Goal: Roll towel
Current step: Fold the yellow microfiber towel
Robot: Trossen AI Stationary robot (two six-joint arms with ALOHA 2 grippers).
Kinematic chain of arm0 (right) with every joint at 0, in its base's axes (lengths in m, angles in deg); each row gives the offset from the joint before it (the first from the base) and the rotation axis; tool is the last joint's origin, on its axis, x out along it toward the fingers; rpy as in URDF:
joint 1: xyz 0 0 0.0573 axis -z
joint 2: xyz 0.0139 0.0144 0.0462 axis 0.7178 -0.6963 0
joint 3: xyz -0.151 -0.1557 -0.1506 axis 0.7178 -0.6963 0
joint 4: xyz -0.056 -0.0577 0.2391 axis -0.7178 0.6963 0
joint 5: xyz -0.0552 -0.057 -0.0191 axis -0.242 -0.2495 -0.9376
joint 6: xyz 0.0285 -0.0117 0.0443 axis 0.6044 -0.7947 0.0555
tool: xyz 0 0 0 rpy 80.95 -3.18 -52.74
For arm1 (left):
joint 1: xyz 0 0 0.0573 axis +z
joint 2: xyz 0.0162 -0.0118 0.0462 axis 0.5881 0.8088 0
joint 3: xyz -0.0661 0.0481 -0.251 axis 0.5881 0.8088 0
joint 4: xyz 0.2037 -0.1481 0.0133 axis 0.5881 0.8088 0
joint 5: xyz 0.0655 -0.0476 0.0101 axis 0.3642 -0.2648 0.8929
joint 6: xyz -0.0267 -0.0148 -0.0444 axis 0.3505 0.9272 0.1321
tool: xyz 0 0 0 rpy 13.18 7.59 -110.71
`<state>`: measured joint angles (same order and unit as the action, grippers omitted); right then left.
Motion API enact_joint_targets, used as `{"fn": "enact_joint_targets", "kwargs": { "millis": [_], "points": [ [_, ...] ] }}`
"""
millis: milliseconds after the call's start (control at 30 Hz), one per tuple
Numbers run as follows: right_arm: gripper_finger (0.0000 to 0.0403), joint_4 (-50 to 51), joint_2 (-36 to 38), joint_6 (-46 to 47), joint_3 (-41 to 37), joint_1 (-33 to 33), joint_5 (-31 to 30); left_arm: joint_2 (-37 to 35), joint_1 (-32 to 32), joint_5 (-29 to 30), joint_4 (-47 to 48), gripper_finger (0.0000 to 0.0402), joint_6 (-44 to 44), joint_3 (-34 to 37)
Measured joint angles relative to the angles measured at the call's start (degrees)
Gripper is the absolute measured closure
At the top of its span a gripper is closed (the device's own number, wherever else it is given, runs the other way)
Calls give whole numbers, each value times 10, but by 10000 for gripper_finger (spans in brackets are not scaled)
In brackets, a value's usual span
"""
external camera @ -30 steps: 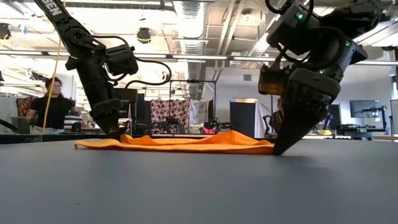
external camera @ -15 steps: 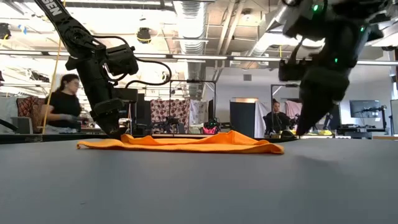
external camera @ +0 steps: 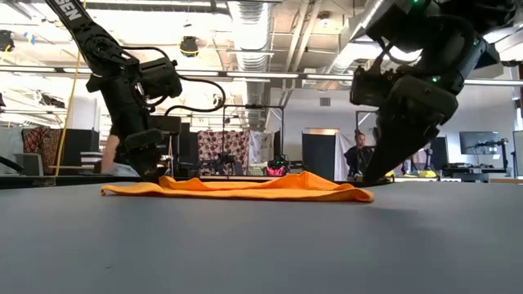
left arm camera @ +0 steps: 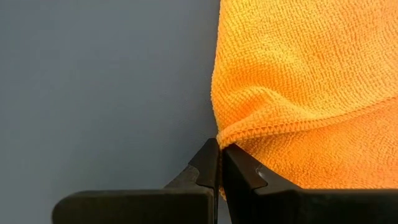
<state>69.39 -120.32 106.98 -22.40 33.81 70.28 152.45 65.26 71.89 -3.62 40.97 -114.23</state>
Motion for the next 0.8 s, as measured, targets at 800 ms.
{"fn": "enact_joint_targets", "kwargs": {
  "millis": [800],
  "points": [
    [228,32,10,47,0,1,0,-118,0,29,61,290,-28,-26]
  ]
}}
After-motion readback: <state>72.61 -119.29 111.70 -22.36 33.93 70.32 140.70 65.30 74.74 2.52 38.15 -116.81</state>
